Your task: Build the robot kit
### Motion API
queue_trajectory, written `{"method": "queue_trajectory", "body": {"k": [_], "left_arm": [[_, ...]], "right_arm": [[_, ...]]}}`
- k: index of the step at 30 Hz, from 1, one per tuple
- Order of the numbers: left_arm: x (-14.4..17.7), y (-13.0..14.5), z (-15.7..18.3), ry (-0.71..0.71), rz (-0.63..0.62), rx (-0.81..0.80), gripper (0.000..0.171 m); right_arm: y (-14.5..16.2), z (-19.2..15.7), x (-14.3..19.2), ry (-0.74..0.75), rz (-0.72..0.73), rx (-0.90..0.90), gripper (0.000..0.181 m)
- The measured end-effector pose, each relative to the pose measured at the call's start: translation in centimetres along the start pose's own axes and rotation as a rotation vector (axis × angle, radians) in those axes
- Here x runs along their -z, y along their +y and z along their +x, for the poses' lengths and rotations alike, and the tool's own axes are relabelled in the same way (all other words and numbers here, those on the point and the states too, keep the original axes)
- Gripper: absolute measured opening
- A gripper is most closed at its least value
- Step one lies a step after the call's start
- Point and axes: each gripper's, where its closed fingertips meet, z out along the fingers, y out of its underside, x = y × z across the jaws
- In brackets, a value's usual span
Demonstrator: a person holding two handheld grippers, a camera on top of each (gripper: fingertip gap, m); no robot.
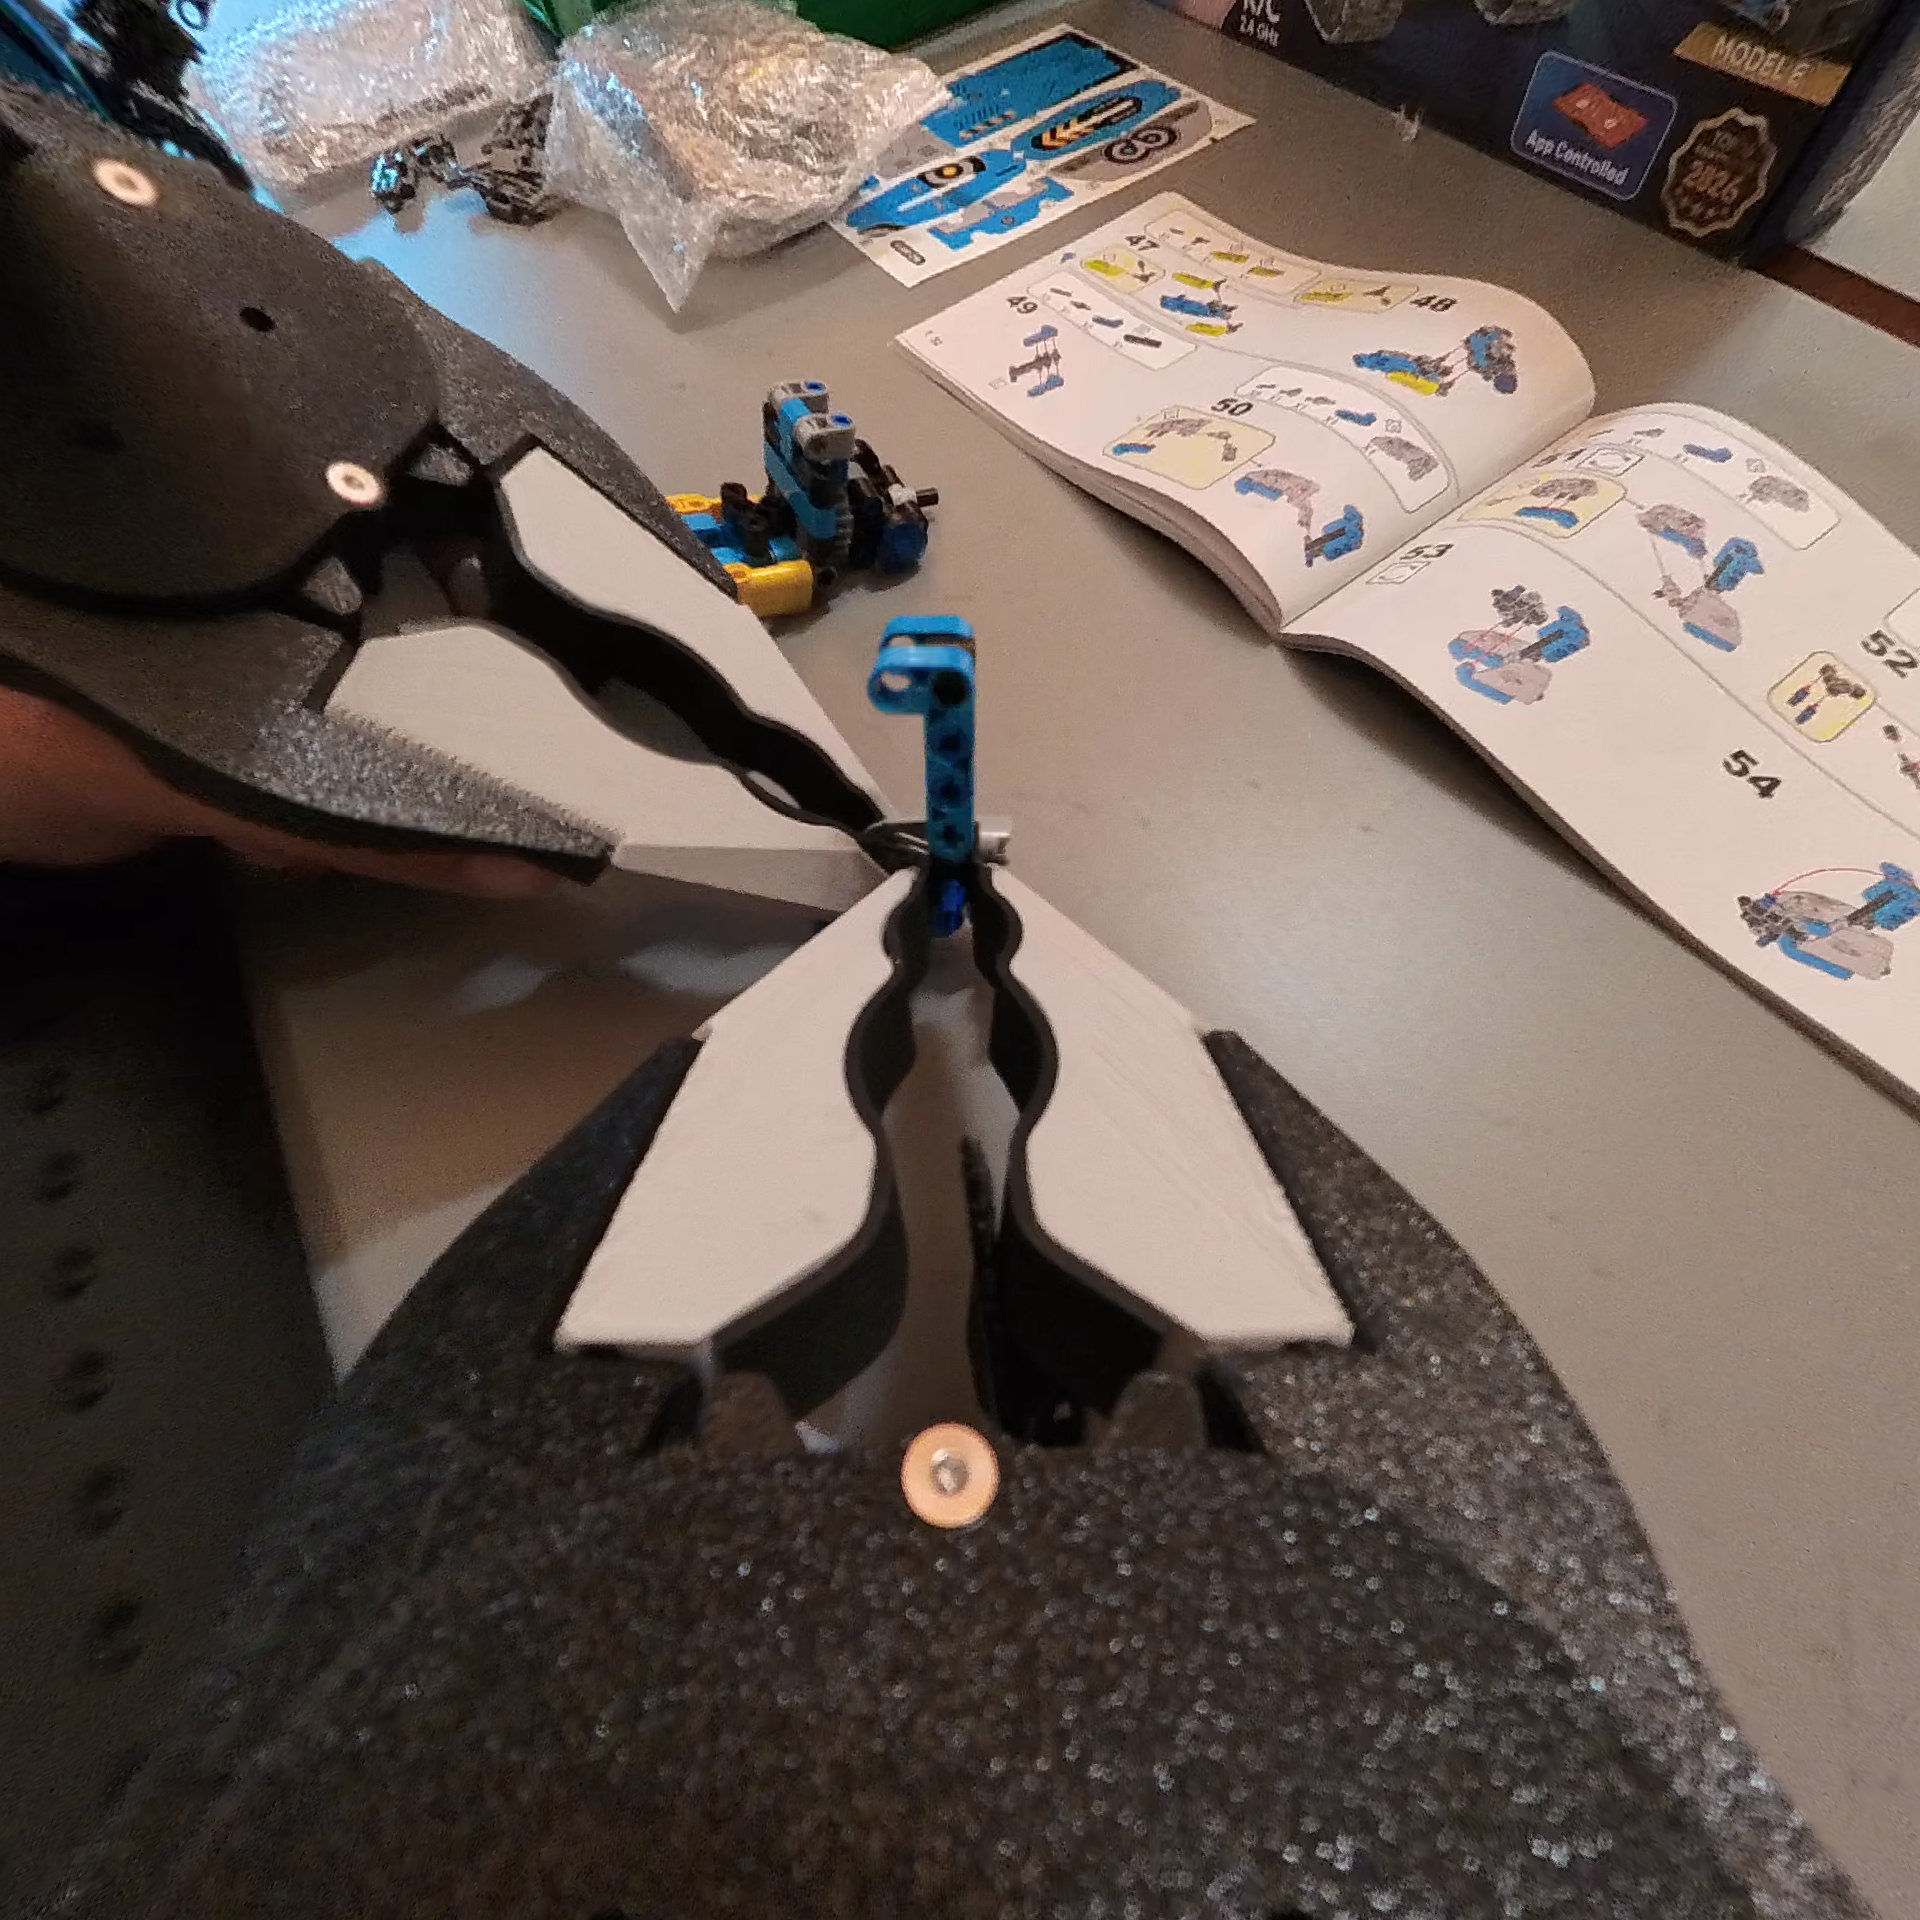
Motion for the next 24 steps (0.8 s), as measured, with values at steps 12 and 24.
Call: {"method": "queue_trajectory", "body": {"k": [12,24], "left_arm": [[0.0,0.0,-0.4,0.04,0.018,0.057,0.019],[0.3,0.1,-1.6,0.051,0.028,0.144,0.014]], "right_arm": [[0.0,-0.2,0.0,-0.093,0.03,-0.102,0.006],[-0.3,0.4,0.7,-0.089,0.052,-0.11,0.007]]}}
